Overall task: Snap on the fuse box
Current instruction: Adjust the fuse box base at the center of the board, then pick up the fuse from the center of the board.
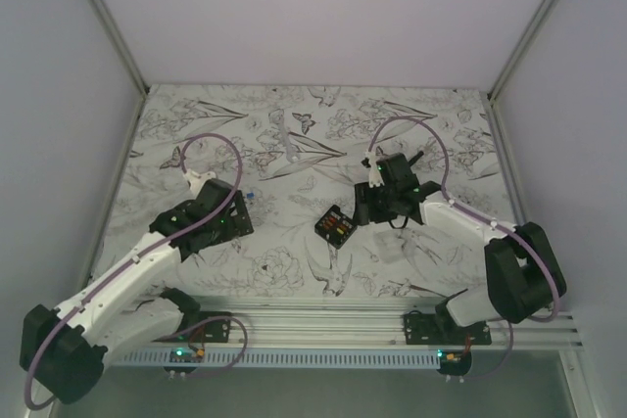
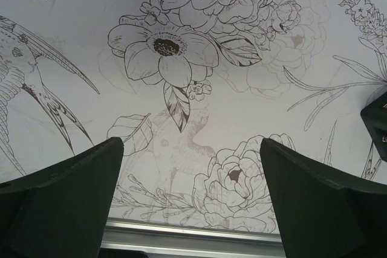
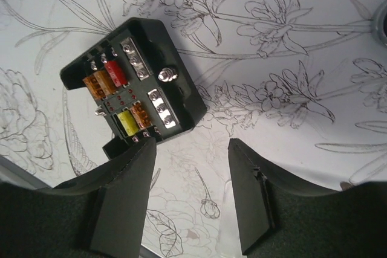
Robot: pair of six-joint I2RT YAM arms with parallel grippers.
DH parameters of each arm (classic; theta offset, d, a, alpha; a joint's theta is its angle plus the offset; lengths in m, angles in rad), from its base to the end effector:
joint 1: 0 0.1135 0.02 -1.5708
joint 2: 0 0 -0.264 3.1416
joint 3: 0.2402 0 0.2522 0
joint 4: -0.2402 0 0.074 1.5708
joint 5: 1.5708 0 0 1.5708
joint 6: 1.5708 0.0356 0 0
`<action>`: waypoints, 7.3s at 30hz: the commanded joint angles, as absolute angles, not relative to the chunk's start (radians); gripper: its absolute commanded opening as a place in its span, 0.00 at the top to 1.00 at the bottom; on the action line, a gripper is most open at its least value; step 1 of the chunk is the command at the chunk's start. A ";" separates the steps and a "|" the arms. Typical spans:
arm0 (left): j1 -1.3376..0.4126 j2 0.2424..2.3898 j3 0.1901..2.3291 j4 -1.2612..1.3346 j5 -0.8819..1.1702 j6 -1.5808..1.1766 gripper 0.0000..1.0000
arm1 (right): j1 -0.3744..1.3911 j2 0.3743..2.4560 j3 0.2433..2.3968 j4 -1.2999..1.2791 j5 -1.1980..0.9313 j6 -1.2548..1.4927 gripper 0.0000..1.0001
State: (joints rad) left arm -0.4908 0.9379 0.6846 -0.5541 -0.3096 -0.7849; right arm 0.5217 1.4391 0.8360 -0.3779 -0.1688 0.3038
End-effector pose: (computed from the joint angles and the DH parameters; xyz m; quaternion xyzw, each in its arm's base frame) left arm 0.1732 -0.0803 0.2451 -0.1912 0.8986 -0.1042 0.3809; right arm 0.2413 0.1456 0.1950 -0.1280 0.9451 0.1901 0.2329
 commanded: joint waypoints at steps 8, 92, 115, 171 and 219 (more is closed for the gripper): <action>-0.486 1.062 0.771 -0.581 -0.276 -0.802 0.00 | 0.477 1.513 0.797 -0.178 -0.396 0.299 0.42; -0.365 1.562 1.121 -0.457 0.030 -0.822 0.81 | 0.593 1.119 0.591 -0.002 -0.225 0.316 0.01; -0.725 0.975 0.888 -0.318 -0.227 -1.171 0.82 | 1.006 1.073 0.452 0.754 0.056 0.367 0.35; -0.859 0.877 0.916 -0.224 -0.319 -0.575 0.26 | 0.870 1.229 0.585 0.724 -0.307 0.355 1.00; -0.691 0.944 0.925 -0.048 0.561 -0.082 0.75 | 0.669 1.170 0.706 0.571 -0.987 0.381 1.00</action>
State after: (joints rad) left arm -0.6983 0.9352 0.9318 -0.0963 0.5388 -0.0879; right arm 0.6769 1.1881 0.6868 0.5358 -0.9634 0.3748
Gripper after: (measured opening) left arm 0.252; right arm 0.014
